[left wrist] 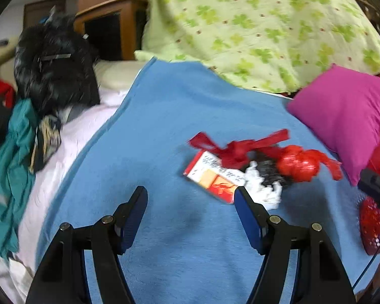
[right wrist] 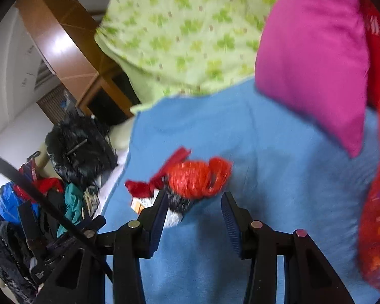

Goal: Collect trash
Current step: 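Grasp the red plastic bag with the right tool while the left tool grasps the white crumpled foil, then carry the red bag and foil into the red mesh basket and release both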

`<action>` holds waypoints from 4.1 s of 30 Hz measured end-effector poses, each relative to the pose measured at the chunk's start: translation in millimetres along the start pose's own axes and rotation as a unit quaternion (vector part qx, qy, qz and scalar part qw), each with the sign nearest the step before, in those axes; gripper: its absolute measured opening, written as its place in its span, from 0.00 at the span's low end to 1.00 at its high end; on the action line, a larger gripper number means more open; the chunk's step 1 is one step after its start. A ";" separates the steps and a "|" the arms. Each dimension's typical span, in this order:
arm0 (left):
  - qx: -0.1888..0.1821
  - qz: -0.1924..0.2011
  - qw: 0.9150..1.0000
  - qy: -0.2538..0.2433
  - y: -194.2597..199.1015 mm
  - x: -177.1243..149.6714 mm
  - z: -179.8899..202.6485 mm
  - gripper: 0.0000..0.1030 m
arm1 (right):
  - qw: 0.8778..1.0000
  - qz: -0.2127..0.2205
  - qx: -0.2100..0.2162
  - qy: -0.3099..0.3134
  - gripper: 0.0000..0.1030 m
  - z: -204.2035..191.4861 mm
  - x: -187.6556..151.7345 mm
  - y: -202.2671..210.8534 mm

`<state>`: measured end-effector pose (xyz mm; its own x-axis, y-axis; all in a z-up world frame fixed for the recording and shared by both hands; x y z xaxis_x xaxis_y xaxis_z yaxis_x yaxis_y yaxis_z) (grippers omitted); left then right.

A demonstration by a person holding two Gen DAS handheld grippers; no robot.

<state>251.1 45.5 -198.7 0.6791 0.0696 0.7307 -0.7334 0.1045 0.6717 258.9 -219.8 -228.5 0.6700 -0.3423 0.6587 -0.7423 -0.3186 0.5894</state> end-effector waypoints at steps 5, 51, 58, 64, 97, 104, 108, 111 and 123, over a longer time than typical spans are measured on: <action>-0.008 -0.003 1.000 0.008 -22.8 -11.4 -8.7 0.69 | 0.999 -0.035 0.002 -0.022 0.47 1.0 -5.8 -38.8; -0.146 -0.105 0.976 0.122 -100.6 12.9 -10.8 0.53 | 0.997 -0.020 -0.068 -0.026 0.45 13.0 -3.2 -58.0; -0.166 -0.097 0.979 0.071 -60.9 0.1 30.9 0.55 | 0.997 -0.006 -0.073 -0.012 0.45 21.0 -3.6 -33.6; -0.144 -0.112 0.982 0.053 -66.6 -11.2 52.1 0.54 | 0.997 0.015 -0.070 0.012 0.45 14.8 -6.9 -5.4; -0.098 0.070 0.987 -0.105 38.9 26.8 137.3 0.10 | 0.984 0.149 -0.056 0.081 0.45 9.1 -11.9 129.6; -0.108 0.088 0.983 -0.123 49.7 25.6 162.6 0.10 | 0.980 0.172 -0.069 0.068 0.45 30.3 -7.5 158.0; -0.111 0.092 0.980 -0.135 51.3 22.3 177.3 0.10 | 0.978 0.186 -0.074 0.056 0.45 43.3 -6.0 173.0; -0.117 0.090 0.979 -0.139 52.5 20.0 184.8 0.10 | 0.977 0.194 -0.077 0.049 0.45 50.3 -3.8 181.9; -0.182 0.092 0.964 -0.171 84.9 13.4 226.0 0.10 | 0.968 0.235 -0.086 0.004 0.45 84.2 12.3 218.1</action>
<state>191.3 -168.9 -104.3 0.4433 -0.2051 0.8726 -0.7388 0.4677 0.4852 105.9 -368.0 -131.2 0.2576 -0.4077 0.8760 -0.9563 0.0224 0.2916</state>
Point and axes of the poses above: each gripper's, at about its wrist camera, not at the fingertips, and y roughly against the way its jaws point, z to its right, x to its top, the point moved 4 cm from there along -y, roughly the way its jaws point, and after that the axes turned 5 degrees about -x, right-handed, at the moved point
